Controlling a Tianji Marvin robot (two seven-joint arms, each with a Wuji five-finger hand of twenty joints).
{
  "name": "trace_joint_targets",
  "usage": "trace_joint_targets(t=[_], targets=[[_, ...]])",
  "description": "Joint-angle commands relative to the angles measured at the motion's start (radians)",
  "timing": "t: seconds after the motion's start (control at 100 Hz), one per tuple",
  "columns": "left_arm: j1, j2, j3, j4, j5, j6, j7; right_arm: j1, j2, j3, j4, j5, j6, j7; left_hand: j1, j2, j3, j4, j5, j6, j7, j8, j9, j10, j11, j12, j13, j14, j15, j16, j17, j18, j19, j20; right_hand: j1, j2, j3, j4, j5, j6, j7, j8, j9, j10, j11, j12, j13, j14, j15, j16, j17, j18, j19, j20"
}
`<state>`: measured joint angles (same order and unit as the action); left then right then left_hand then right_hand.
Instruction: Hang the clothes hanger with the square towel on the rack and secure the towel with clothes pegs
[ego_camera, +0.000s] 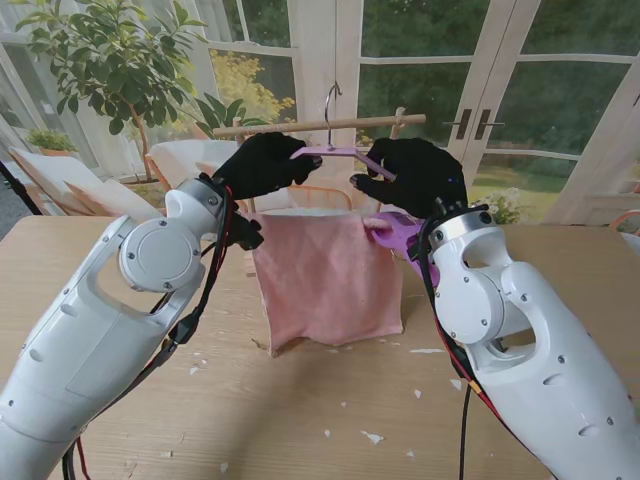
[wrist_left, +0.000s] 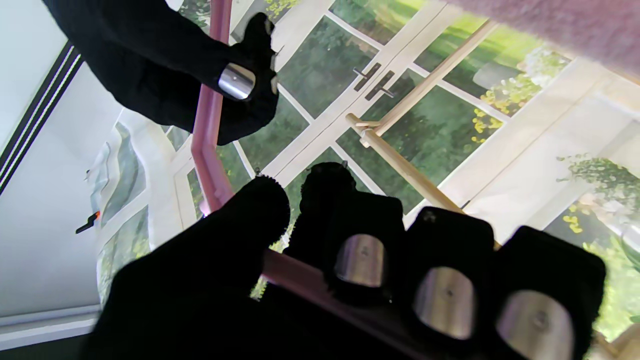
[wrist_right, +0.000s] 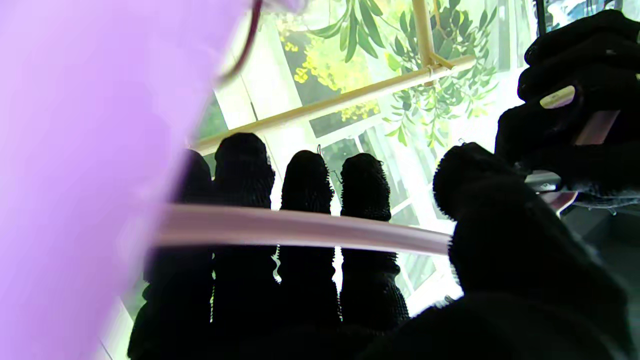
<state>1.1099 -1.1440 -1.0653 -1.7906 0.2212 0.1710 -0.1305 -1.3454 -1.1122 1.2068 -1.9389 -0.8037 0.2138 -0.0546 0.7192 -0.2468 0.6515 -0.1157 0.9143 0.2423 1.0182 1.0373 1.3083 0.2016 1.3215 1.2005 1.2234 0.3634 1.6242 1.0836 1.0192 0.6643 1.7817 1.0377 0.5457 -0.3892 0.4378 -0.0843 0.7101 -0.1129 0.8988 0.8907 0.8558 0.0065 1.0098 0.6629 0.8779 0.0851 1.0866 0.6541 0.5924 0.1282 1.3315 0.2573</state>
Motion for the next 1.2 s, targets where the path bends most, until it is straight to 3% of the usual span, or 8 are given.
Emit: trace_joint_targets(t=[0.0,0.16,0.36,0.47,0.61,0.82,1.02,1.19], targets=[[-0.006,-0.007,0.004,-0.001,0.013,0.008,-0.006,-0.008,-0.01,-0.003,-0.005,0.005,0.012,0.024,-0.037,0.019,0.009,0.004,0.03,0.011,0.008,0.0,0.017,0.015,0.007,0.024,0.032,0.022,0.016,0.024,0.015,0.034,0.138,0.009,0.007,0.053,-0.019,0.027,0.03,-0.04,0.045,0.029,0.023,-0.016,0.054,0.048,0.014,0.028,0.08,0.04,0.01,-0.003,0.094,0.539],[-0.014,-0.007,0.011,0.011,0.04,-0.001,0.0,-0.018,0.005,0.018,-0.047,0.031,0.029,0.124,-0.038,0.018,0.007,0.004,0.031,0.007,0.01,0.0,0.017,0.015,0.007,0.025,0.032,0.022,0.015,0.027,0.015,0.034,0.137,0.012,-0.035,0.063,0.025,0.044,0.018,-0.016,-0.032,-0.03,0.0,0.004,-0.033,0.029,-0.021,0.048,0.025,0.008,-0.022,0.003,0.072,0.53],[-0.018,-0.007,0.013,0.025,0.049,-0.017,0.006,-0.02,0.014,0.031,-0.07,0.033,0.042,0.18,-0.038,0.012,0.01,0.003,0.025,0.006,0.005,-0.003,0.004,0.022,-0.004,0.025,0.015,0.027,-0.001,0.034,-0.014,0.034,0.12,0.019,-0.003,0.04,0.04,0.033,0.045,-0.044,0.056,0.043,0.04,0.006,0.117,0.135,0.052,0.028,0.263,0.105,0.072,-0.053,0.285,0.605],[-0.017,-0.008,0.016,0.026,0.052,-0.014,0.009,-0.013,0.009,0.02,-0.063,0.062,0.054,0.163,-0.032,0.006,0.009,-0.008,0.015,0.005,0.0,-0.014,-0.013,0.031,-0.018,0.023,-0.008,0.034,-0.022,0.047,-0.05,0.034,0.096,0.037,0.003,0.065,0.027,0.04,0.105,-0.066,0.153,0.143,0.091,0.0,0.225,0.222,0.119,0.004,0.423,0.163,0.164,-0.093,0.459,0.632],[-0.014,-0.013,0.022,0.023,0.045,0.004,0.021,-0.005,0.0,0.001,-0.044,0.093,0.061,0.131,-0.017,0.005,-0.006,-0.021,-0.008,0.008,0.003,-0.041,-0.034,0.039,-0.037,0.013,-0.036,0.047,-0.056,0.064,-0.094,0.034,0.052,0.081,-0.056,0.121,0.025,0.073,0.189,-0.075,0.215,0.26,0.155,-0.016,0.293,0.293,0.191,-0.014,0.497,0.205,0.249,-0.114,0.58,0.593],[-0.015,-0.012,0.03,0.012,0.059,0.053,0.016,-0.001,-0.006,-0.014,-0.027,0.119,0.051,0.107,-0.011,0.012,-0.018,-0.014,-0.005,0.013,0.01,-0.051,-0.03,0.034,-0.03,0.006,-0.024,0.044,-0.051,0.064,-0.079,0.034,0.055,0.091,-0.219,0.123,0.07,0.059,0.149,-0.05,0.139,0.236,0.125,0.023,0.266,0.282,0.182,0.005,0.494,0.216,0.282,-0.119,0.606,0.581],[-0.016,-0.013,0.036,0.012,0.06,0.06,0.017,0.009,-0.012,-0.021,-0.008,0.154,0.017,0.081,-0.004,0.01,-0.025,-0.016,-0.01,0.014,0.007,-0.057,-0.034,0.035,-0.032,0.002,-0.029,0.045,-0.055,0.062,-0.084,0.034,0.051,0.093,-0.379,0.093,0.131,0.027,0.102,-0.072,0.089,0.211,0.121,-0.003,0.283,0.288,0.214,-0.005,0.522,0.238,0.374,-0.159,0.673,0.555],[-0.019,-0.013,0.04,0.011,0.062,0.064,0.017,0.018,-0.025,-0.034,0.022,0.167,-0.01,0.019,-0.002,0.01,-0.032,-0.019,-0.02,0.012,0.006,-0.061,-0.042,0.033,-0.036,0.0,-0.036,0.044,-0.059,0.062,-0.09,0.034,0.046,0.094,-0.319,0.167,0.062,0.023,0.224,-0.144,0.207,0.296,0.251,-0.062,0.346,0.332,0.349,-0.066,0.622,0.209,0.545,-0.205,0.762,0.491]])
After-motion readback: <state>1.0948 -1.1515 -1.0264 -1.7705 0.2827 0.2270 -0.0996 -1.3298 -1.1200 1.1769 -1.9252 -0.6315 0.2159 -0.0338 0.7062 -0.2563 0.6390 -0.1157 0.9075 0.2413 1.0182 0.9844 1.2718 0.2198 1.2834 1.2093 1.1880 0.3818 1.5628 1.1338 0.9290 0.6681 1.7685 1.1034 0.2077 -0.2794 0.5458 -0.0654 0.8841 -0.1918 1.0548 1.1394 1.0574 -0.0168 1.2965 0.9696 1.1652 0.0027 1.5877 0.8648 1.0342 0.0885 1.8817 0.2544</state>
